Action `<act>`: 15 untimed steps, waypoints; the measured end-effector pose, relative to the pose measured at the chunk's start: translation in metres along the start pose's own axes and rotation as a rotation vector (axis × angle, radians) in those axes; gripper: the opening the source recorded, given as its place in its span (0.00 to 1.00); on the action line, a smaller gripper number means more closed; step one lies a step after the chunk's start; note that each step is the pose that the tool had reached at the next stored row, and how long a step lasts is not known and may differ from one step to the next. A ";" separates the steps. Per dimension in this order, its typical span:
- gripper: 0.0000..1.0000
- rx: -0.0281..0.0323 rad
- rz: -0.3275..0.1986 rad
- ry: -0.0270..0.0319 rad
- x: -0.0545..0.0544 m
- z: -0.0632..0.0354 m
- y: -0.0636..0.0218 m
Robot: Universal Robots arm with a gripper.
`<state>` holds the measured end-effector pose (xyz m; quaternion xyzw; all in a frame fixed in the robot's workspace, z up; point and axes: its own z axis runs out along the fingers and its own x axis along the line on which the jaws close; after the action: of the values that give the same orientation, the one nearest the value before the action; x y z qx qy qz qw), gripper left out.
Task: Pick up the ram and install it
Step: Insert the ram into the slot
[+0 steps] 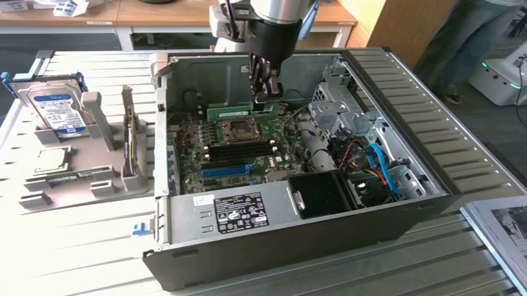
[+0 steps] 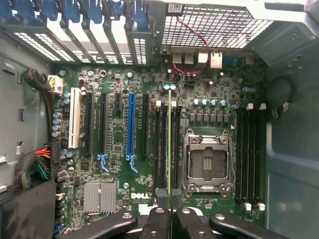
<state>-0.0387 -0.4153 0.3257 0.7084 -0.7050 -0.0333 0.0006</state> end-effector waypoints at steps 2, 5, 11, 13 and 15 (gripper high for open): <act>0.12 0.0000 0.000 0.0000 0.000 0.0012 -0.0001; 0.12 0.0000 0.000 0.0000 0.000 0.0027 -0.0001; 0.12 0.0000 0.000 -0.0001 0.000 0.0059 -0.0003; 0.12 0.0000 0.000 0.0000 0.000 0.0070 -0.0003; 0.12 0.0000 0.000 0.0000 0.000 0.0081 -0.0004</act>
<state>-0.0387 -0.4153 0.3176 0.7084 -0.7050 -0.0333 0.0006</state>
